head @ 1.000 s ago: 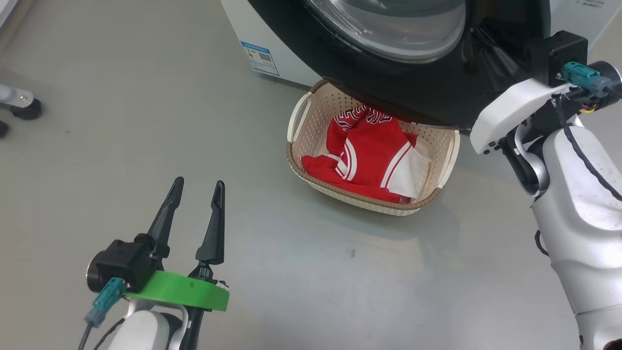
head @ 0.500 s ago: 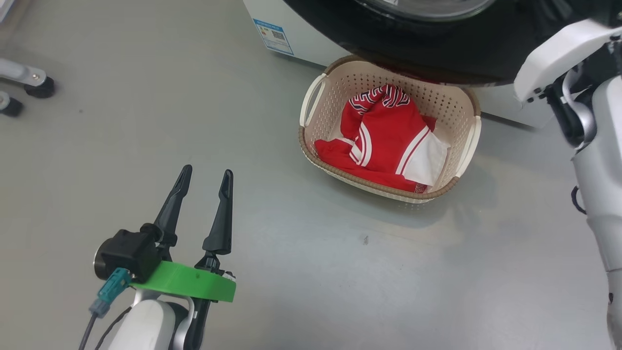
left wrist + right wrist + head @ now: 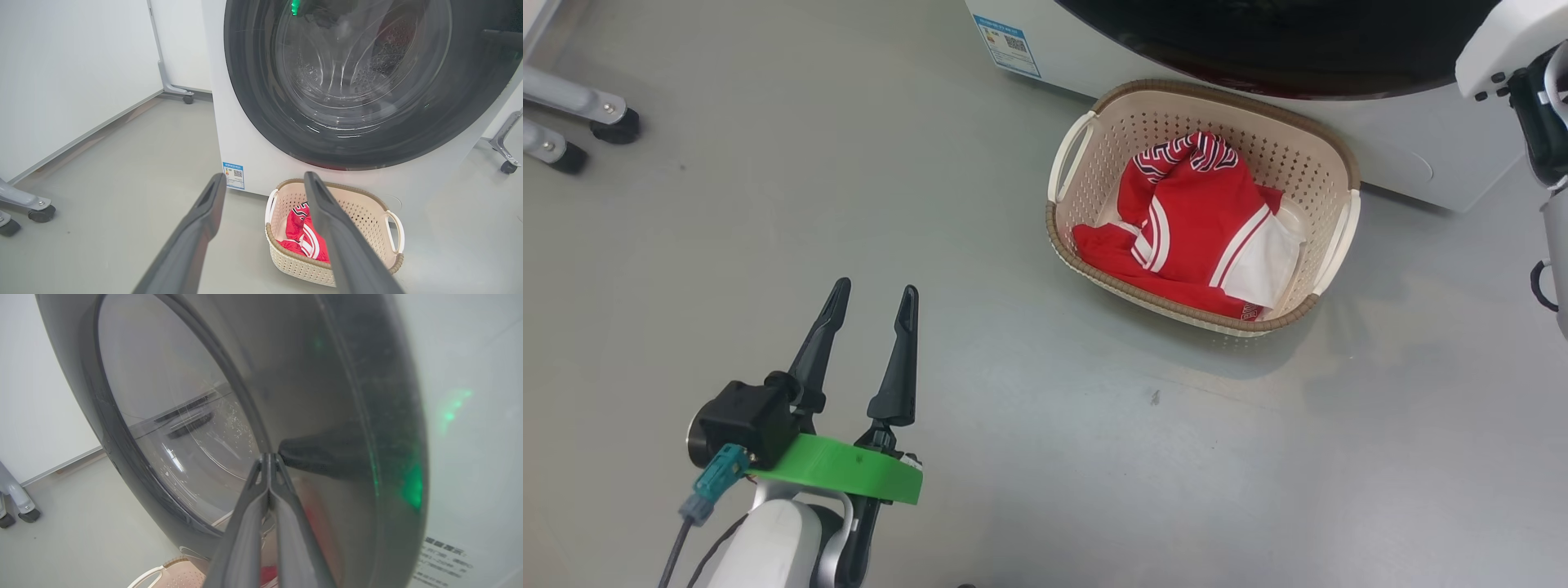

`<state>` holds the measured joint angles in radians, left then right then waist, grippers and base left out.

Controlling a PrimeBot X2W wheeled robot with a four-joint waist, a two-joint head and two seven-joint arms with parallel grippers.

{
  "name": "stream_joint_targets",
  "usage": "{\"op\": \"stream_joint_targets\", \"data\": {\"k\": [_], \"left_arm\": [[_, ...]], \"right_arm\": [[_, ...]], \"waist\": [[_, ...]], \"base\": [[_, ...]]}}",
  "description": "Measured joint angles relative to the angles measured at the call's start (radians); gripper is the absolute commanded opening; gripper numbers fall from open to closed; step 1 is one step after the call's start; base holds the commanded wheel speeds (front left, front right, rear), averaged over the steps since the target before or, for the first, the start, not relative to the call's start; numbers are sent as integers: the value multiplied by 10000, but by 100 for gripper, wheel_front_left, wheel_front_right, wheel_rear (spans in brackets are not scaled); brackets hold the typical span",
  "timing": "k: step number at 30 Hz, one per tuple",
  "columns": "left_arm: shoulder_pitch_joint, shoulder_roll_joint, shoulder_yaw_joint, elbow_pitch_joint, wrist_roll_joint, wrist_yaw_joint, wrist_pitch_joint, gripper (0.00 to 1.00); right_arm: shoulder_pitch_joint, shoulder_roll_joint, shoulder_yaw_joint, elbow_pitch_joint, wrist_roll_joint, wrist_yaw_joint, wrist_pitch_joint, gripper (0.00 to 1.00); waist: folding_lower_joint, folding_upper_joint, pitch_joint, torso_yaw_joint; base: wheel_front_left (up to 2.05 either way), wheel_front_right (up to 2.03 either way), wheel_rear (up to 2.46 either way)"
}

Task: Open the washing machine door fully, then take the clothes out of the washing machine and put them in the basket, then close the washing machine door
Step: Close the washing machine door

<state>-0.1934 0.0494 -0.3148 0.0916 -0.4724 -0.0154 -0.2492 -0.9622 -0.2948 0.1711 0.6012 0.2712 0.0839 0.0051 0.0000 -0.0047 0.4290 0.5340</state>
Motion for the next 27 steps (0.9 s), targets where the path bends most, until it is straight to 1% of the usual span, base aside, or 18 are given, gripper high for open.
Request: {"op": "stream_joint_targets", "data": {"k": [9,16,20,27], "left_arm": [[-125,-35,128,46,0,-75,-2,100],[-129,-50,257,157,2,-77,-29,100],[-128,-50,364,224,81,-77,-29,100],[-106,-44,491,320,171,-94,-29,100]], "right_arm": [[-243,-42,-33,405,0,6,-316,0],[-83,-25,73,811,15,65,-830,0],[405,100,138,899,140,117,-1197,0],[1850,424,17,932,556,194,-2063,0]], "waist": [[0,0,-37,12],[0,0,-262,-103],[0,0,-450,-224],[0,0,-824,-574]], "base": [[0,0,0],[0,0,0],[0,0,0],[0,0,0]]}}
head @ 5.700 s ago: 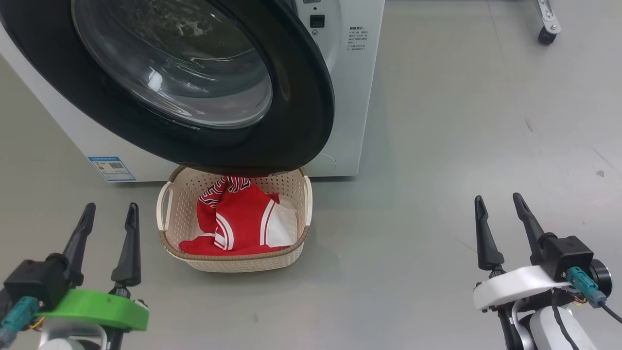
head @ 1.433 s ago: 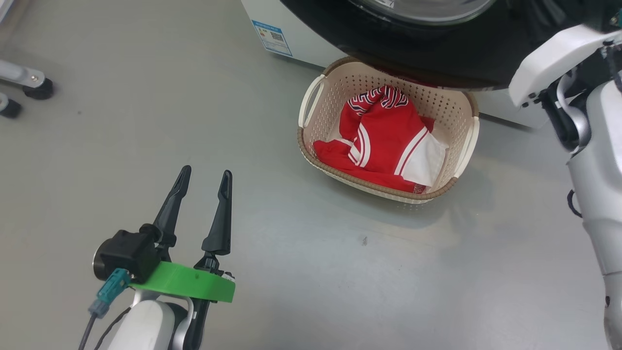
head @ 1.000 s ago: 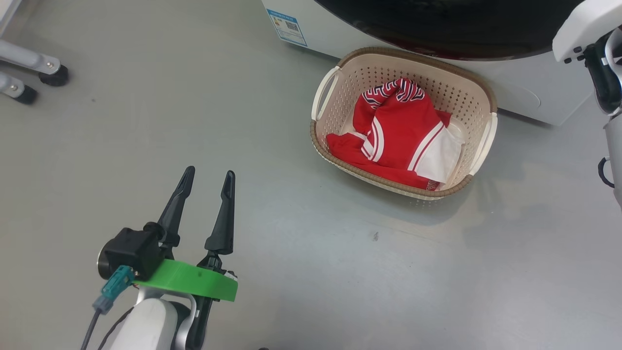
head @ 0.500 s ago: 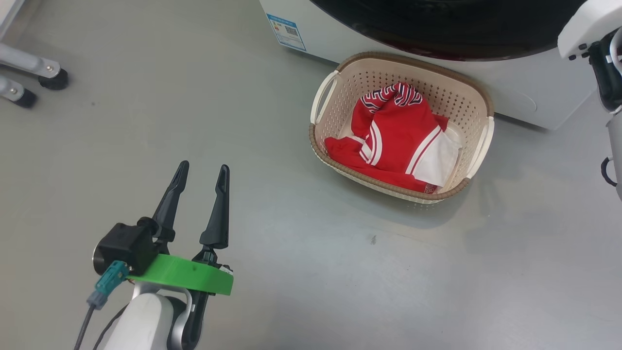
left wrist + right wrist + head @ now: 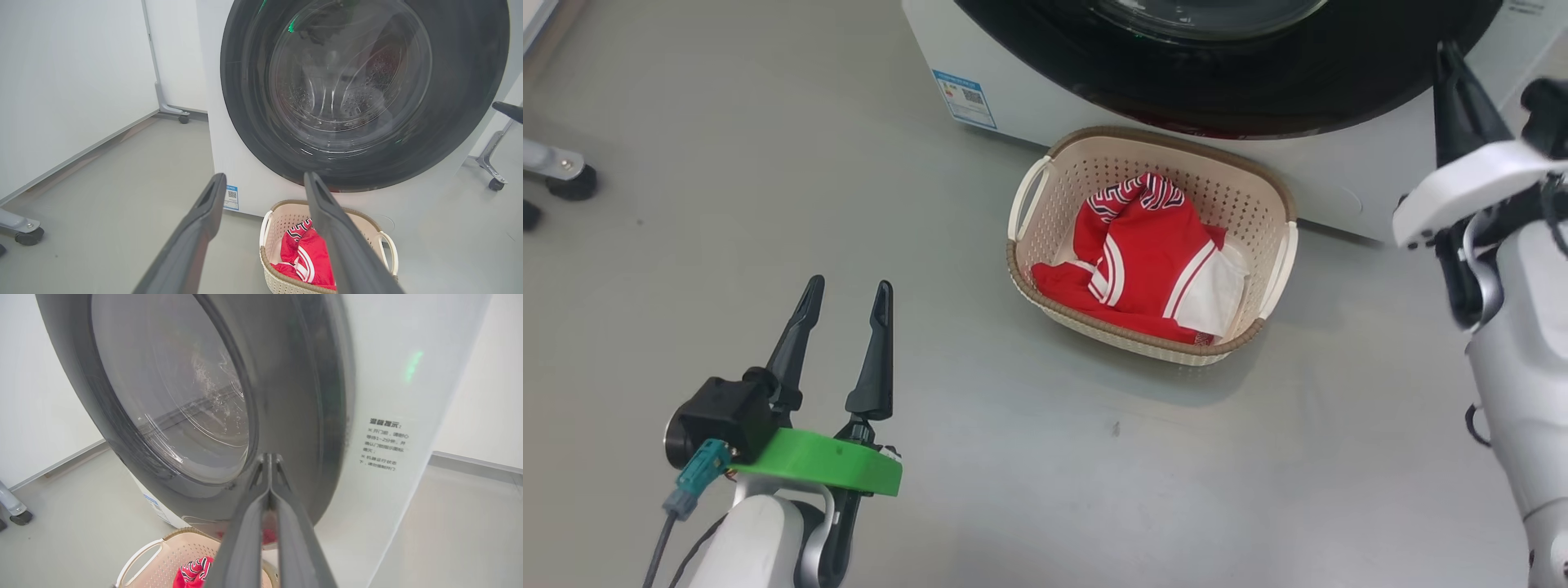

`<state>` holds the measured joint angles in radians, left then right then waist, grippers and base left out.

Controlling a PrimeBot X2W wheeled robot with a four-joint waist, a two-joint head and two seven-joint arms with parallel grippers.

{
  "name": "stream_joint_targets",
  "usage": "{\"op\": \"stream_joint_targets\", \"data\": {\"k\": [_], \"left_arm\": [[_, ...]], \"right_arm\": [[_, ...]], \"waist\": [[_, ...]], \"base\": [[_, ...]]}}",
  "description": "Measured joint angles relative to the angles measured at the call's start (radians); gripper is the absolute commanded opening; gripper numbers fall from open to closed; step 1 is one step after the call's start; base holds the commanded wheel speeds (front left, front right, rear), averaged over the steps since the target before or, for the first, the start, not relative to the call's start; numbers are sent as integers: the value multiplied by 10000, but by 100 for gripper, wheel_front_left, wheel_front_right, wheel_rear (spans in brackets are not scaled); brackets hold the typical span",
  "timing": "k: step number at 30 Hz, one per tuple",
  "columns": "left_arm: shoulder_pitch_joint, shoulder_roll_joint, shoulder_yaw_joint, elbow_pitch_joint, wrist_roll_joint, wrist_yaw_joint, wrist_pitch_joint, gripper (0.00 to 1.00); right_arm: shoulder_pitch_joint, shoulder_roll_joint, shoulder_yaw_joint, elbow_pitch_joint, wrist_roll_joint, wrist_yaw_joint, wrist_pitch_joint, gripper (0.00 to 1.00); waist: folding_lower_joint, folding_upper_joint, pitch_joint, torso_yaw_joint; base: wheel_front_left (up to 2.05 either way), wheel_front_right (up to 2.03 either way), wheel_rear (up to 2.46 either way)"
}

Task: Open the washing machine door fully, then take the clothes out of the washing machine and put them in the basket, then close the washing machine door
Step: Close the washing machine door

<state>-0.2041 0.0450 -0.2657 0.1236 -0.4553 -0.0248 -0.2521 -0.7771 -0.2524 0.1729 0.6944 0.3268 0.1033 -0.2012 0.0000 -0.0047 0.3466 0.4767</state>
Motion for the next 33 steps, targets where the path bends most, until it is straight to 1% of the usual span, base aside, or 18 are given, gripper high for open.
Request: {"op": "stream_joint_targets", "data": {"k": [6,11,14,16,17,18,19,21,25,33], "left_arm": [[108,184,2,171,186,-69,0,100],[300,420,19,242,267,-73,0,100],[361,514,13,263,393,-82,0,100],[420,591,6,293,447,-113,0,100],[459,625,-2,316,449,-157,0,100],[557,685,-25,364,466,-159,0,100],[604,711,-42,393,481,-159,0,100],[693,750,-48,431,491,-159,0,100],[865,796,-40,518,539,-157,2,100],[1263,886,-44,571,550,-146,48,100]], "right_arm": [[1477,410,54,-50,230,17,-332,0],[2280,846,159,-366,337,88,-420,0],[2736,947,155,-564,359,86,-422,0],[2995,940,144,-725,339,81,-426,33],[3110,945,125,-815,337,75,-435,65],[3332,968,77,-1007,336,17,-472,76],[3436,1001,50,-1085,336,-17,-481,100],[3665,1099,21,-1239,336,-29,-485,100],[4221,1237,-19,-1432,334,-182,-506,100],[5031,1269,-245,-2497,234,-370,-506,100]], "waist": [[0,0,-416,-378],[0,0,-737,-820],[0,0,-914,-1121],[0,0,-1036,-1327],[0,0,-1099,-1429],[0,0,-1232,-1634],[0,0,-1300,-1735],[0,0,-1437,-1939],[0,0,-1732,-2330],[0,0,-2337,-3037]], "base": [[0,0,0],[0,0,0],[0,0,0],[0,0,0],[0,0,0],[0,0,0],[0,0,0],[0,0,0],[0,0,0],[0,0,0]]}}
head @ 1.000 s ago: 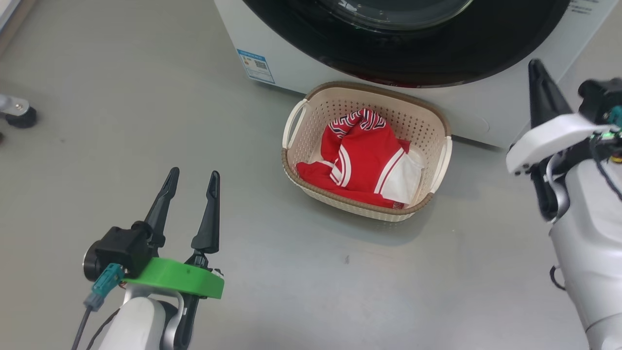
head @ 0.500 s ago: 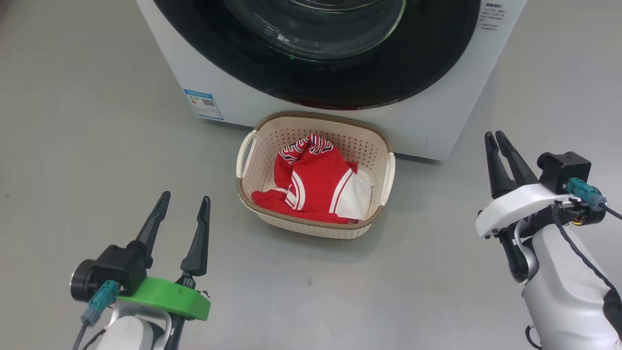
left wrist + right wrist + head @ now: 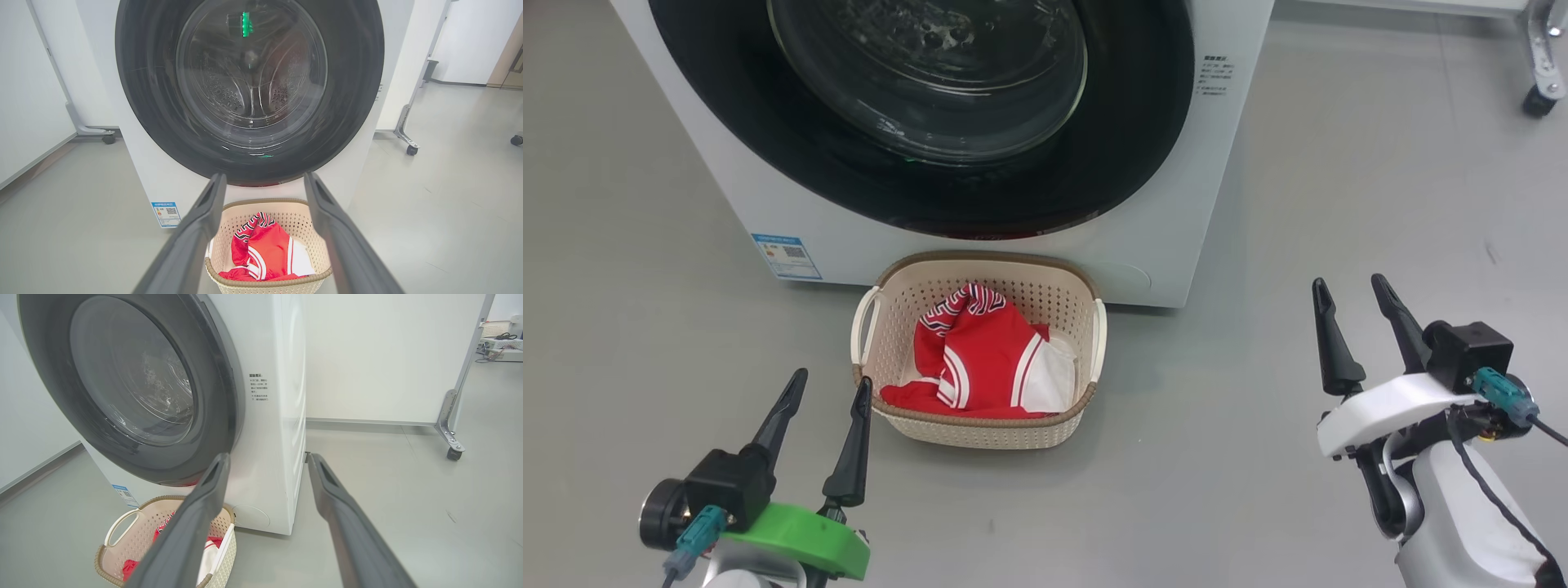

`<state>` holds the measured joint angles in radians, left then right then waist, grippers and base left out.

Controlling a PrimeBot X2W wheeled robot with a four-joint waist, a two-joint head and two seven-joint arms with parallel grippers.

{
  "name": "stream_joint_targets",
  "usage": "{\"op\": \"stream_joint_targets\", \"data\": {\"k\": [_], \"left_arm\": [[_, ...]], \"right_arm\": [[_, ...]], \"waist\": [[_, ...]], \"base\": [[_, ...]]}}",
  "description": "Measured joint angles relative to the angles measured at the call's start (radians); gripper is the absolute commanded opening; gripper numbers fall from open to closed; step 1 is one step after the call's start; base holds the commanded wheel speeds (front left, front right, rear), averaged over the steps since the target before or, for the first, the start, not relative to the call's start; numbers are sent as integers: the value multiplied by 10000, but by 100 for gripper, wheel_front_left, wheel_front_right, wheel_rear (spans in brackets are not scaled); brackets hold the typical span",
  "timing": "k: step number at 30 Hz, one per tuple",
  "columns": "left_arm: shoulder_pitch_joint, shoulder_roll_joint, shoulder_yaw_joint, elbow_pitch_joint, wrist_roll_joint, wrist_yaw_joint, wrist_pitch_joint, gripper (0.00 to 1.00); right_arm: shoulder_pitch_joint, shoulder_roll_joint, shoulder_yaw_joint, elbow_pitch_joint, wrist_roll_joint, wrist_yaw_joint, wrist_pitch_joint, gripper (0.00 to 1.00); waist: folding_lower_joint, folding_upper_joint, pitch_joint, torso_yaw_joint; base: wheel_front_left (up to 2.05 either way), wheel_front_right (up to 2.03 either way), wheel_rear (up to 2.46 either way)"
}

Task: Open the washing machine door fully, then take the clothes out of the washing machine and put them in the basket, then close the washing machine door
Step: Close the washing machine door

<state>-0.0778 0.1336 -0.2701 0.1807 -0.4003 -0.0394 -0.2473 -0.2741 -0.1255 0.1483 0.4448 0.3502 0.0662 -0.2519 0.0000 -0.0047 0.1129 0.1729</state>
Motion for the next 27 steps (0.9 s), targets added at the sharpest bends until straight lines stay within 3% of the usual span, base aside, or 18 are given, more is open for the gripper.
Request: {"op": "stream_joint_targets", "data": {"k": [10,27], "left_arm": [[336,40,-63,-29,0,52,153,100],[642,119,-165,-290,0,127,412,100]], "right_arm": [[1374,73,-205,-878,-82,-418,0,100],[2824,171,-219,-2011,-157,-604,0,100]], "waist": [[0,0,-644,-578],[0,0,-1108,-847]], "base": [[0,0,0],[0,0,0]]}}
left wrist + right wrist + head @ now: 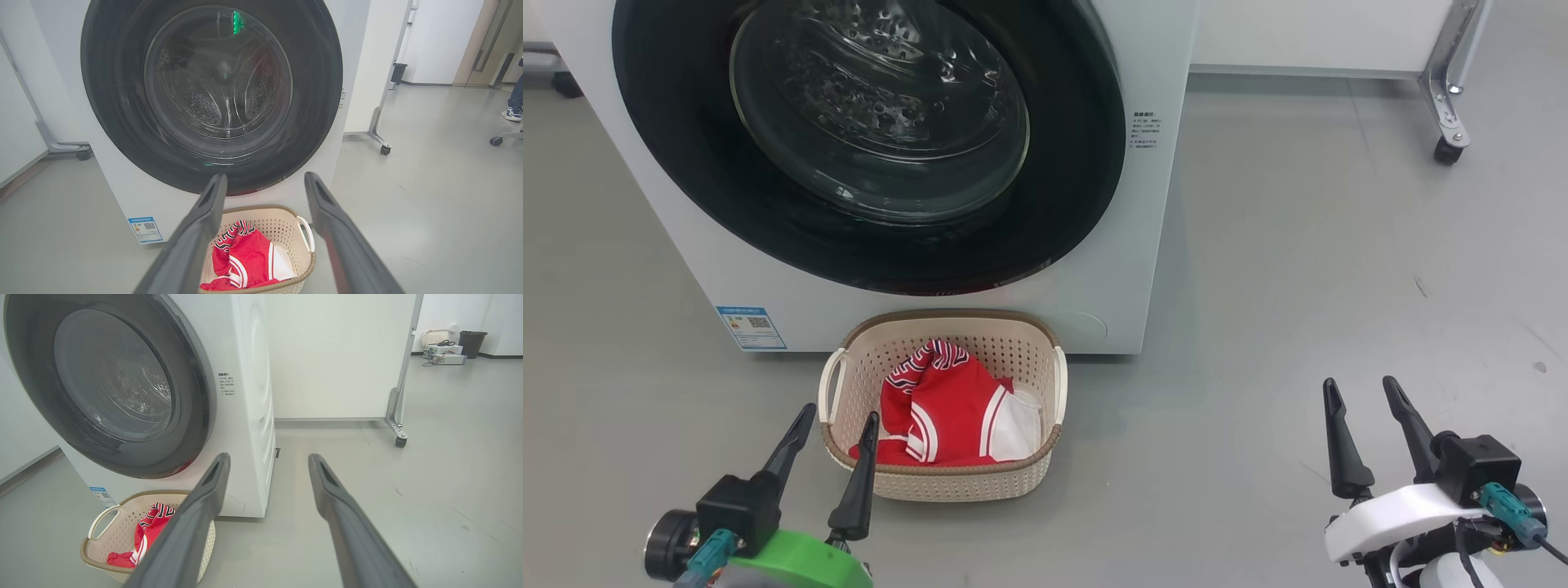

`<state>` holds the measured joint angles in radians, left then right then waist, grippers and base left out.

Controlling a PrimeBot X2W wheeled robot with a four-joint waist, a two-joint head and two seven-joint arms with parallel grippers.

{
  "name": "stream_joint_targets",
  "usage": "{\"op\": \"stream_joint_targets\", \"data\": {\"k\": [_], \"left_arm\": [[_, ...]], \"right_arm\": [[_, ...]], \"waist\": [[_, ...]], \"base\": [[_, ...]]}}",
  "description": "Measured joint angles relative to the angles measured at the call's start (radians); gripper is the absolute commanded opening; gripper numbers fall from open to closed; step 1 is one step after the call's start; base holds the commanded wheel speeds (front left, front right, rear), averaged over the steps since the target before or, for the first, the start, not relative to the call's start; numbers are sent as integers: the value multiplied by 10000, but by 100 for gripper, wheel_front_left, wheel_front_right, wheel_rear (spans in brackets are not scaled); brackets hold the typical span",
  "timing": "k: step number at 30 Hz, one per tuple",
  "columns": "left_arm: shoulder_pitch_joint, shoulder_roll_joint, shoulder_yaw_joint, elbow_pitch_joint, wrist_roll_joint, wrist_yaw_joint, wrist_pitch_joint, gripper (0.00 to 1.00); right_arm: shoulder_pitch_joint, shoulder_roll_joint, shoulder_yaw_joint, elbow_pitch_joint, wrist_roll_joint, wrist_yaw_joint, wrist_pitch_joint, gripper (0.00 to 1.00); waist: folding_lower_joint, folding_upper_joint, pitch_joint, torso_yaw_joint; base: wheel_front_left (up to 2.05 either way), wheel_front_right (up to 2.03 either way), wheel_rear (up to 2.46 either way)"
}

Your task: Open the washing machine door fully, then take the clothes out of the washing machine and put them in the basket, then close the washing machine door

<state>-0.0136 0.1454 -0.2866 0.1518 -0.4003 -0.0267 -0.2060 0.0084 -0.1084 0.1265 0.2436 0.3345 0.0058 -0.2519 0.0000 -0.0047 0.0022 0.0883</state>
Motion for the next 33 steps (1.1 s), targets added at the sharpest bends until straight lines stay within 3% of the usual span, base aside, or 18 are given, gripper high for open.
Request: {"op": "stream_joint_targets", "data": {"k": [33], "left_arm": [[197,59,-23,-474,0,128,205,100]], "right_arm": [[780,-38,42,-1216,-8,-188,176,100]], "waist": [[0,0,-43,45]], "base": [[0,0,0]]}}
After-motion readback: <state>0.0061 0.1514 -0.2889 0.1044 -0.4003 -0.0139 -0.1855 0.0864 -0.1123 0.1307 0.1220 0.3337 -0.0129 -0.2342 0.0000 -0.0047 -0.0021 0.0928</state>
